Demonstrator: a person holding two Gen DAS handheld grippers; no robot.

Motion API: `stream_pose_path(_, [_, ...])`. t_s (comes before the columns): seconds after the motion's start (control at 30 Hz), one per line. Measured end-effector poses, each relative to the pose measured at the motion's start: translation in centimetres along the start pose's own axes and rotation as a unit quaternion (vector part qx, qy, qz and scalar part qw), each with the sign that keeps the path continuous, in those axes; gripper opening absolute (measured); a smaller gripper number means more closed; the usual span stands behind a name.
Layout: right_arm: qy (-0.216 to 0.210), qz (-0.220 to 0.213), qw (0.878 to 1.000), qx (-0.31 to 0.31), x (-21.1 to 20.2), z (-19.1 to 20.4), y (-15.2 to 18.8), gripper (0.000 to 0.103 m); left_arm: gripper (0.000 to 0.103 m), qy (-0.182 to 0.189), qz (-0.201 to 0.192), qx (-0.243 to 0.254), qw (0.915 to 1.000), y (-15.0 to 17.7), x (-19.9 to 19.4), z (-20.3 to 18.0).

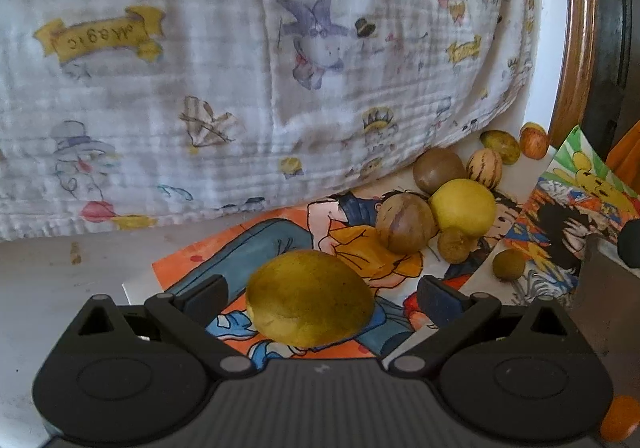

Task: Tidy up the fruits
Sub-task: 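Grasp the green-yellow pear with the left tool while the right tool approaches a brown fruit, then grasp the small brown round fruit with the right tool while the left tool holds the pear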

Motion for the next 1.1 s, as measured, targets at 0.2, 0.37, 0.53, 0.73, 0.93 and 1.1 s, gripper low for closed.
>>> stream_pose_path(0.2, [-0.005,0.002,1.0,0.003,1.0,-0.3,-0.4,0.103,0.102,-0.036,0.004,0.03,0.9989,0.3,1.3,-0.3])
stream_pose_path(0.37, [-0.009,0.002,1.0,0.006,1.6,-0.5,-0.5,0.103,0.095,-0.037,0.017,0.033,0.9986,0.7,2.0,-0.7])
stream_pose_path(0.53, [-0.009,0.004,1.0,0.013,1.9,-0.7,-0.5,0.103,0.081,-0.038,0.023,0.033,0.9985,0.9,2.3,-0.7])
stream_pose_path(0.73, [-0.008,0.008,1.0,0.014,2.0,-0.8,-0.2,0.103,0.076,-0.04,0.018,0.036,0.9984,0.8,2.1,-0.7])
stream_pose_path(0.93, [-0.005,0.015,1.0,0.007,2.7,-1.0,0.0,0.103,0.075,-0.041,0.008,0.03,0.9987,0.6,1.6,-0.3])
stream_pose_path(1.1, [-0.01,0.02,1.0,-0.018,4.7,-1.2,-0.2,0.1,0.075,-0.038,0.009,0.033,0.9987,0.7,1.1,-0.2])
Point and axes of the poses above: each gripper's, at about its wrist camera, not at the fingertips, and x roughly the way its jaws point, z to its left, y to its underside, the point moved 10 cm from there along x, roughly the way its jaws point, and after that the axes turned 5 degrees about -x, right-handed, at the moved point
